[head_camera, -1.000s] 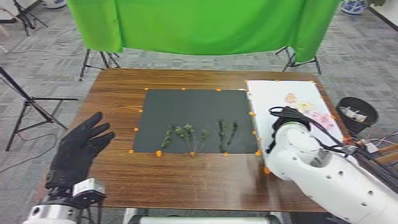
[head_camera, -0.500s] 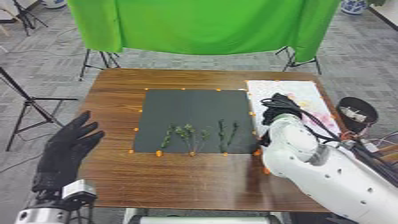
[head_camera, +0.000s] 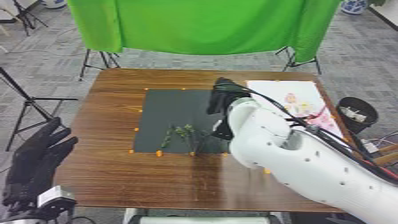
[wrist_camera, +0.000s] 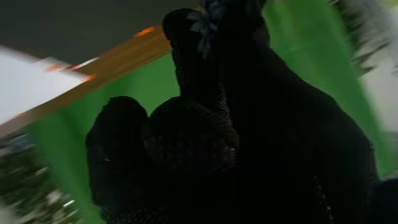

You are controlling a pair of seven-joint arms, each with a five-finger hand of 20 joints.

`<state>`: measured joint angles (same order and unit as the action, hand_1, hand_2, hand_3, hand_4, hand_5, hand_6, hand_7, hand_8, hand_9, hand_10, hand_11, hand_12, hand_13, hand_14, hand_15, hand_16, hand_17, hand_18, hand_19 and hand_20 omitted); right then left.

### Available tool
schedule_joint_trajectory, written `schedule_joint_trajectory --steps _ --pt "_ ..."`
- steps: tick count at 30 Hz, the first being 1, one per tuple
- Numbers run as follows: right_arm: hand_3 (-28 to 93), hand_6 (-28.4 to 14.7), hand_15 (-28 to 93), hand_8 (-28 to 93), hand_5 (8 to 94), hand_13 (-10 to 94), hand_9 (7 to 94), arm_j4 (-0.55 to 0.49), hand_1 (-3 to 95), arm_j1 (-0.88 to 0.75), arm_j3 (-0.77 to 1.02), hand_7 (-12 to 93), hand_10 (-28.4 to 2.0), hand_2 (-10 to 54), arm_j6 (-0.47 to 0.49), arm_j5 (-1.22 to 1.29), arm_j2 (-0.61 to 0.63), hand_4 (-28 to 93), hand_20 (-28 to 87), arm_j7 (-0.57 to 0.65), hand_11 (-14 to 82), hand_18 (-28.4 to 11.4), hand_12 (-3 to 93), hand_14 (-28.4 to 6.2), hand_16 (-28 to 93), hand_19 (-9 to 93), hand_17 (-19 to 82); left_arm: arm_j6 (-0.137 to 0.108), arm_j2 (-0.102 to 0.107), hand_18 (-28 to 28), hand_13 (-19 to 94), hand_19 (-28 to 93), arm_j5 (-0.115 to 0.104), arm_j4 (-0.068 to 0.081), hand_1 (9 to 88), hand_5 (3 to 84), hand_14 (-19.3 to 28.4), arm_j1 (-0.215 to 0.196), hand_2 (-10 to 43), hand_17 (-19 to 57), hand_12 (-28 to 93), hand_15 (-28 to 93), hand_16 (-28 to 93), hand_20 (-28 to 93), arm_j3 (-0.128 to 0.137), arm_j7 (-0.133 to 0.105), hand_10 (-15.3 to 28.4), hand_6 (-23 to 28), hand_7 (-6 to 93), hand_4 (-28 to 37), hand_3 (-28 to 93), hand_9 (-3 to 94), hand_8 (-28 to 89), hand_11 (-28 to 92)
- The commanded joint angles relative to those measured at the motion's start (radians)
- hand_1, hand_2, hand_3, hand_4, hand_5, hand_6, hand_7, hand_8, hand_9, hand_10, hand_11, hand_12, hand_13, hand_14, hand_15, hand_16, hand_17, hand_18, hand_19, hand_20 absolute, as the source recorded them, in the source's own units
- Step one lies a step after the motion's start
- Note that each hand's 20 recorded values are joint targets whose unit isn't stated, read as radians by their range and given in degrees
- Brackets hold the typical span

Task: Arrange flowers

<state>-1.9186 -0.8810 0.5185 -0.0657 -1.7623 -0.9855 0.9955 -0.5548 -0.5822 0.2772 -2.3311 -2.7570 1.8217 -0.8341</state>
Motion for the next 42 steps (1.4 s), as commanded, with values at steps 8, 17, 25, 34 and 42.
schedule_joint_trajectory --steps 8,17,25,34,42 --pt "71 -3.0 72 15 75.8 89 91.1 0.182 63.6 0.092 -0.175 32 -7.5 -9.5 0.045 0.029 -0.266 -27 39 -0.055 11.4 -12.4 34.6 -0.1 17 93 67 0.049 -0.077 19.2 20 42 0.115 0.038 31.0 36.7 24.2 0.195 8.7 -11.2 12 56 -11 13 -0.074 0.155 18.2 9.4 11.3 -21.6 63 31.4 -8 27" --pt "71 -2.9 73 13 75.5 89 91.1 0.29 63.5 0.09 -0.2 32 -7.5 -9.5 -0.021 0.036 -0.337 -27 41 -0.022 11.4 -12.4 34.7 -0.2 17 93 67 0.096 -0.108 19.5 20 43 0.173 0.073 31.0 36.7 24.7 0.338 8.9 -11.3 12 56 -11 12 -0.146 0.232 18.5 9.6 10.8 -21.0 62 31.6 -8 26" --pt "70 -1.8 73 11 74.9 88 91.1 0.349 62.8 0.104 -0.203 32 -7.1 -9.5 -0.093 0.102 -0.366 -28 42 0.014 10.7 -12.1 33.8 -0.1 17 93 66 0.098 -0.068 19.3 19 42 0.156 0.086 30.6 36.4 24.3 0.397 8.5 -11.3 12 55 -11 12 -0.186 0.222 18.5 9.3 10.8 -20.9 63 31.2 -8 26" --pt "69 -1.2 75 7 72.6 87 89.8 0.364 60.4 0.112 -0.203 31 -7.0 -9.5 -0.128 0.121 -0.387 -28 43 0.022 8.4 -11.9 31.7 0.0 17 93 65 0.118 -0.097 18.5 18 42 0.189 0.093 29.9 36.5 22.9 0.431 7.8 -11.0 12 55 -11 12 -0.191 0.264 17.5 9.1 11.1 -21.1 65 30.4 -8 27" --pt "68 -2.2 75 6 69.8 86 87.8 0.368 58.3 0.132 -0.217 30 -7.4 -9.5 -0.126 0.09 -0.391 -28 42 0.046 8.1 -12.1 31.1 -0.4 17 93 64 0.121 -0.084 18.3 18 41 0.18 0.094 29.6 36.4 22.7 0.431 7.6 -11.0 11 56 -12 13 -0.196 0.263 17.4 8.8 11.4 -22.2 66 30.1 -9 27"
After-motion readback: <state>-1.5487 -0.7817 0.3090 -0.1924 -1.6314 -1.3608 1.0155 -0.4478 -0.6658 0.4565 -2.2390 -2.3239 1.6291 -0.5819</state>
